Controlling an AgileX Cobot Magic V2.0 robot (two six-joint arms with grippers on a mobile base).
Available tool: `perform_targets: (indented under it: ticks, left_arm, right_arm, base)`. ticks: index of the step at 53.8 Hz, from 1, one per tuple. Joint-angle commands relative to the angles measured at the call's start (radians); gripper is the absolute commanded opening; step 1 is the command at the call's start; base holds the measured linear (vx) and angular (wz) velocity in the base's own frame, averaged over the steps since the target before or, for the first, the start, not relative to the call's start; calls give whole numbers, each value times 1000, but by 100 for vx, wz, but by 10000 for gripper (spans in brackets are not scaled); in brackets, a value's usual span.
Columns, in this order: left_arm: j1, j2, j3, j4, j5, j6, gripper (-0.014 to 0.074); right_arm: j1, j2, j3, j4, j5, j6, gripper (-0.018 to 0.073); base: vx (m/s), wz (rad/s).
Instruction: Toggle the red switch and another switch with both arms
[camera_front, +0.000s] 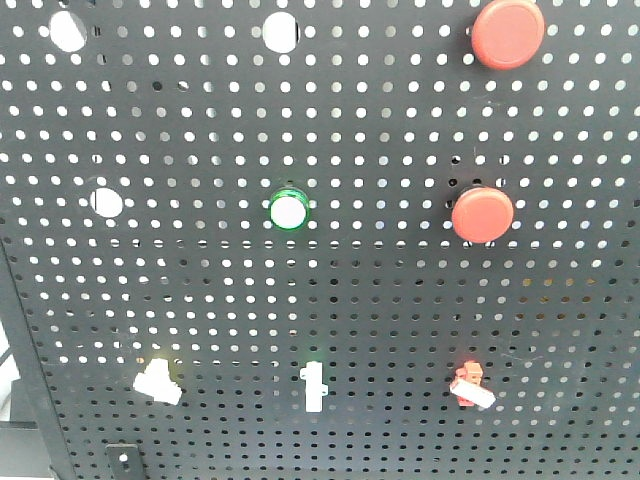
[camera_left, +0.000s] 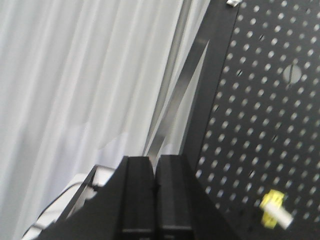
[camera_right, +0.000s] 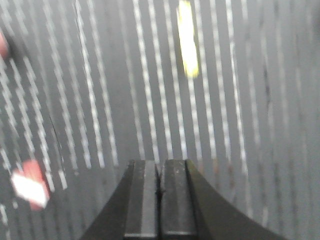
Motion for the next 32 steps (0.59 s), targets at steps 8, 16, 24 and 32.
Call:
perform_targets:
  ticks: [8, 16, 24, 32]
  left_arm:
    - [-6, 146, -395, 198, 165, -4, 3]
    - [-6, 329, -607, 215, 305, -2, 3]
    - [-6, 449, -689, 215, 282, -2, 3]
    - [-7, 479, -695, 210, 206, -26, 3]
  right_arm:
    - [-7, 195, -347, -98, 85, -4, -6]
    - [-7, 374, -531, -91, 212, -4, -6]
    - [-7, 485, -601, -89, 296, -4, -6]
    - [-7, 517, -602, -57, 307, -4, -6]
  base:
    - [0, 0]
    - [0, 0]
    - [0, 0]
    - [0, 0]
